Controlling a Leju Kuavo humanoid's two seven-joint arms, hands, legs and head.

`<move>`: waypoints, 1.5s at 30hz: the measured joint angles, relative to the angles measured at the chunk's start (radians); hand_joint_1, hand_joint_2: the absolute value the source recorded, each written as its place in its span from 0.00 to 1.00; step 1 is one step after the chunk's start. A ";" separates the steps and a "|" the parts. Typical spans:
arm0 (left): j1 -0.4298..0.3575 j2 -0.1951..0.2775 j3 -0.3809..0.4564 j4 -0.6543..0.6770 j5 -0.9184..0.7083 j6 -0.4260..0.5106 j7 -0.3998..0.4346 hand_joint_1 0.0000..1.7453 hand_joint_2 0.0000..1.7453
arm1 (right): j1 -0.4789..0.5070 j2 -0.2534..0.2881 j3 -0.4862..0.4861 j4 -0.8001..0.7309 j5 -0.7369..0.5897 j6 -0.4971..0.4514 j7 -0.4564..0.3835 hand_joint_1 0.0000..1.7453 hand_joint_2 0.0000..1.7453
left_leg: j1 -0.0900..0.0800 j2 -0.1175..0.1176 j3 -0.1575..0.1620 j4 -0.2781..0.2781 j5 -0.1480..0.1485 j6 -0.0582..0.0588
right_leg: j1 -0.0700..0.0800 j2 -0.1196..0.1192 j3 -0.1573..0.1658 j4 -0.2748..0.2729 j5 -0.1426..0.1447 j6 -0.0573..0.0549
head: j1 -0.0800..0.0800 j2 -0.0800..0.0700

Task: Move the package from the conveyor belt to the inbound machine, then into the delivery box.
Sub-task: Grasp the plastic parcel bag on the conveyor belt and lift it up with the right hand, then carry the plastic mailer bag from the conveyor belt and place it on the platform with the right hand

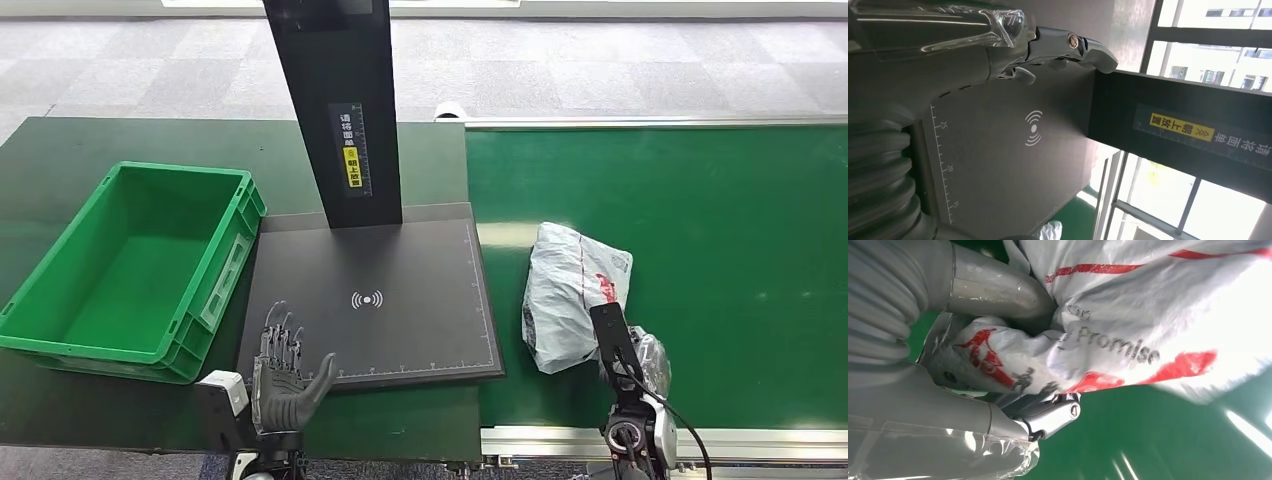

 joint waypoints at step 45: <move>-0.075 -0.039 0.020 0.063 0.026 0.093 -0.040 0.00 1.00 | 0.057 0.099 0.647 -0.378 -0.089 0.100 -0.015 1.00 1.00 | 0.001 0.001 -0.004 0.000 0.001 -0.002 | 0.001 0.000 -0.006 0.002 -0.001 -0.002 | 0.000 0.000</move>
